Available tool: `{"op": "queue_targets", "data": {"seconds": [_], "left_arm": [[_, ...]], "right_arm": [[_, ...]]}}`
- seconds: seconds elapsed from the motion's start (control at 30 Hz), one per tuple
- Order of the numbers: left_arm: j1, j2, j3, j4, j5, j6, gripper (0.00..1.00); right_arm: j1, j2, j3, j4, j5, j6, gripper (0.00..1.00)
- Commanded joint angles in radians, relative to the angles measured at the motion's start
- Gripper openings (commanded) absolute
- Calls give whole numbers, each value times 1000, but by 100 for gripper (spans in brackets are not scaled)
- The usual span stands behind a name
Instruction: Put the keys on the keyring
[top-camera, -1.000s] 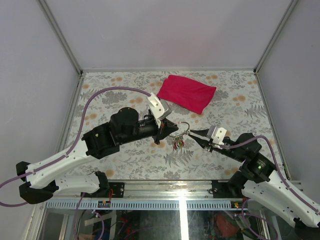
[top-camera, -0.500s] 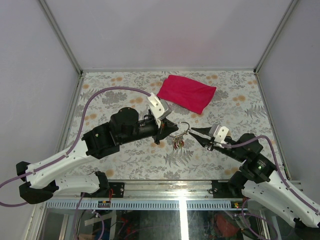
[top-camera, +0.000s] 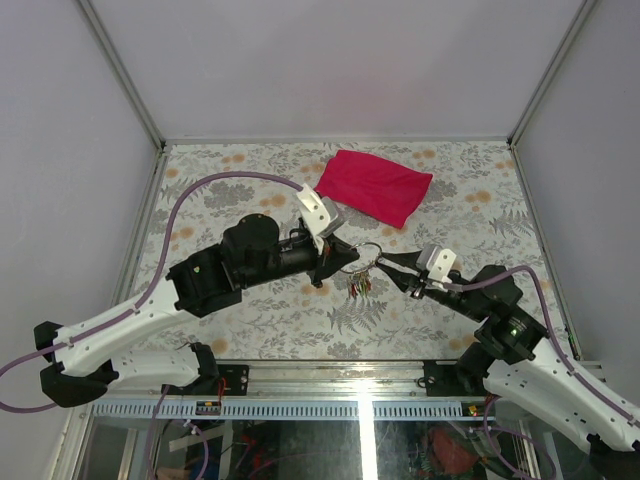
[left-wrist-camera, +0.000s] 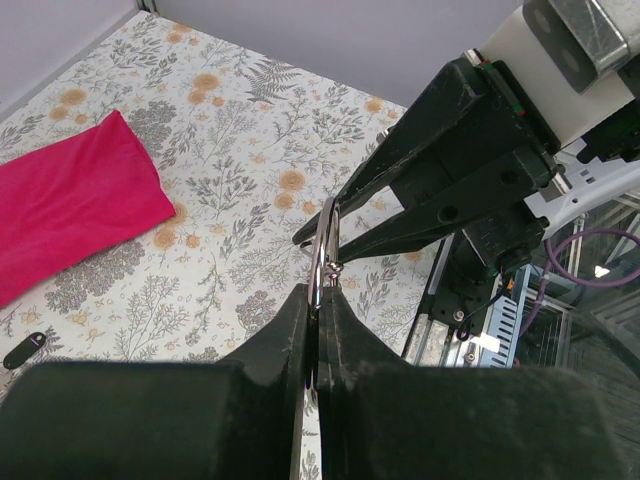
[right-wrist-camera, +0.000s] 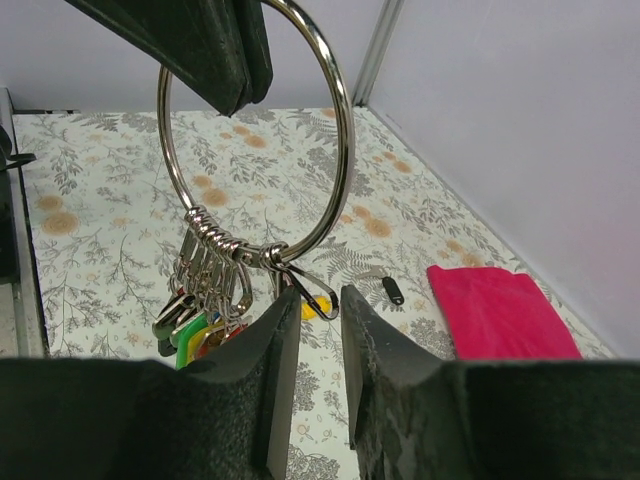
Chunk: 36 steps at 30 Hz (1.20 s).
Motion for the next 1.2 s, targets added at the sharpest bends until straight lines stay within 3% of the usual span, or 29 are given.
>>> {"op": "queue_targets", "data": {"seconds": [0.0, 0.17, 0.53, 0.93, 1.17], "left_arm": [[2, 1, 29, 107, 7, -9, 0], [2, 4, 31, 107, 7, -10, 0], [1, -4, 23, 86, -21, -4, 0], [2, 5, 19, 40, -66, 2, 3], [2, 56, 56, 4, -76, -10, 0]], "right_arm": [[2, 13, 2, 84, -7, 13, 28], [2, 25, 5, 99, -12, 14, 26], [2, -11, 45, -9, 3, -56, 0], [2, 11, 236, -347, -17, -218, 0], [2, 15, 287, -403, 18, -306, 0]]}}
